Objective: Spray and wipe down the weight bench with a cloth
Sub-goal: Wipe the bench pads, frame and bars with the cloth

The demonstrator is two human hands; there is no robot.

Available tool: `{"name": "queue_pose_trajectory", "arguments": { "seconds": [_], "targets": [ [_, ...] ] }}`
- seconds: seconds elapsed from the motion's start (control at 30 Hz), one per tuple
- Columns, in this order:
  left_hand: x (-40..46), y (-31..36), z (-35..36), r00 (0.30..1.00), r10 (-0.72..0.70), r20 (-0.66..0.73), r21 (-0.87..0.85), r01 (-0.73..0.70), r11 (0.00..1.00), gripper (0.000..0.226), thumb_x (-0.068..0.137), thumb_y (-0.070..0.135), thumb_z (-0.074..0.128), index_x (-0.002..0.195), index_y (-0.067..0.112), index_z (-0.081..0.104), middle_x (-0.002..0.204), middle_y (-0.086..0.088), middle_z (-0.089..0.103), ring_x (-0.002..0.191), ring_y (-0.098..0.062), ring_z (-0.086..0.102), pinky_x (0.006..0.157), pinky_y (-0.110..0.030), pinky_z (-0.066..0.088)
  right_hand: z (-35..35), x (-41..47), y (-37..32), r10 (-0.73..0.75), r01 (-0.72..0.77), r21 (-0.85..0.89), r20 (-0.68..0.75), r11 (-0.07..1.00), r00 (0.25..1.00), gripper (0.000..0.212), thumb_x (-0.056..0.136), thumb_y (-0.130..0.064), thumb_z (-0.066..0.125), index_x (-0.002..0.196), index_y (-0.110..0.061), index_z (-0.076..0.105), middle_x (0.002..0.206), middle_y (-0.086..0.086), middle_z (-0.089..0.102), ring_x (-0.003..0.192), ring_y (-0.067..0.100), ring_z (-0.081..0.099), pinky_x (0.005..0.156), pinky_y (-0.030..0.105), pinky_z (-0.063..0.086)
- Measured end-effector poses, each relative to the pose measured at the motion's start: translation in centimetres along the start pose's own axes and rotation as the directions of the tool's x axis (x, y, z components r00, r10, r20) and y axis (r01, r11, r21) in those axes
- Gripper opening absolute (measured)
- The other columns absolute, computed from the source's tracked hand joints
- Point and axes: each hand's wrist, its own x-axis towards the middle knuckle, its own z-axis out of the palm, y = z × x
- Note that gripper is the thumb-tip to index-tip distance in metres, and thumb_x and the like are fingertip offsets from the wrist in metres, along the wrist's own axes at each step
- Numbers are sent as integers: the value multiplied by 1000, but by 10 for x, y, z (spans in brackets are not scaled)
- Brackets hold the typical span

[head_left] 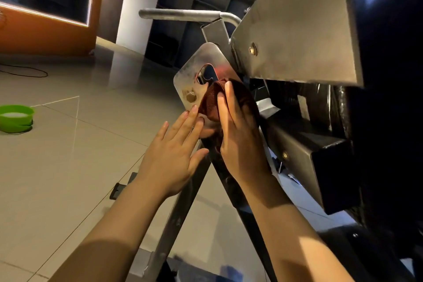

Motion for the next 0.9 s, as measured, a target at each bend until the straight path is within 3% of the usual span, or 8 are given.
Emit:
{"name": "queue_pose_trajectory", "arguments": {
  "seconds": [0.1,0.2,0.27,0.37,0.5,0.6,0.8,0.9],
  "targets": [
    [-3,3,5,1000,21,-19,16,-20,1000,70,90,60,-3,151,25,-2,159,2,-14,147,-17,-8,117,-37,1,5,-47,9,67,-67,-71,5,995,998,55,94,-22,44,145,-3,40,157,12,29,129,32,42,105,37,35],
    [-5,6,12,997,61,-48,44,-59,997,65,98,53,13,152,18,21,160,-7,9,147,-25,14,113,-44,16,10,-107,27,133,-131,-105,7,986,991,54,91,-17,53,142,-6,39,153,11,29,118,32,46,90,40,52],
    [-7,6,17,998,60,-29,23,-60,998,68,94,57,6,153,23,6,161,-4,-8,148,-22,1,116,-39,9,6,-132,40,191,-185,-131,33,974,981,58,87,-10,62,140,-6,39,150,13,30,114,39,53,81,44,56],
    [-5,9,18,1000,24,-14,-8,-24,1000,70,84,61,-9,145,30,-19,152,3,-34,145,-15,-21,116,-33,-6,-1,-144,49,274,-260,-146,91,955,957,84,68,-1,83,140,-4,40,148,15,30,115,45,57,86,43,51],
    [-6,15,20,999,-3,-32,-33,2,999,73,84,63,-7,147,28,-17,151,3,-36,142,-15,-25,115,-31,-8,2,-134,37,253,-248,-140,17,959,967,41,98,-12,42,139,-5,41,147,15,31,121,42,50,84,45,53],
    [-6,17,24,999,-15,-51,-38,13,999,75,89,62,2,152,23,-7,156,-1,-27,145,-17,-18,116,-33,-3,3,-132,33,260,-260,-143,-19,955,965,39,100,-12,38,138,-7,41,146,15,32,119,35,43,84,40,51],
    [-5,22,22,999,-32,-32,-31,31,999,74,93,56,15,154,19,-2,156,-2,-25,146,-18,-14,118,-36,2,-8,-180,45,179,-152,-183,146,971,973,55,84,2,40,138,-4,51,152,13,32,113,36,56,77,40,59],
    [-5,24,20,999,-35,-33,-27,34,999,72,96,57,14,154,18,-2,154,-2,-27,146,-17,-16,117,-34,0,-19,-227,52,326,-298,-133,335,945,884,99,67,4,77,151,-13,28,149,15,39,101,37,67,72,39,61]
  ]
}}
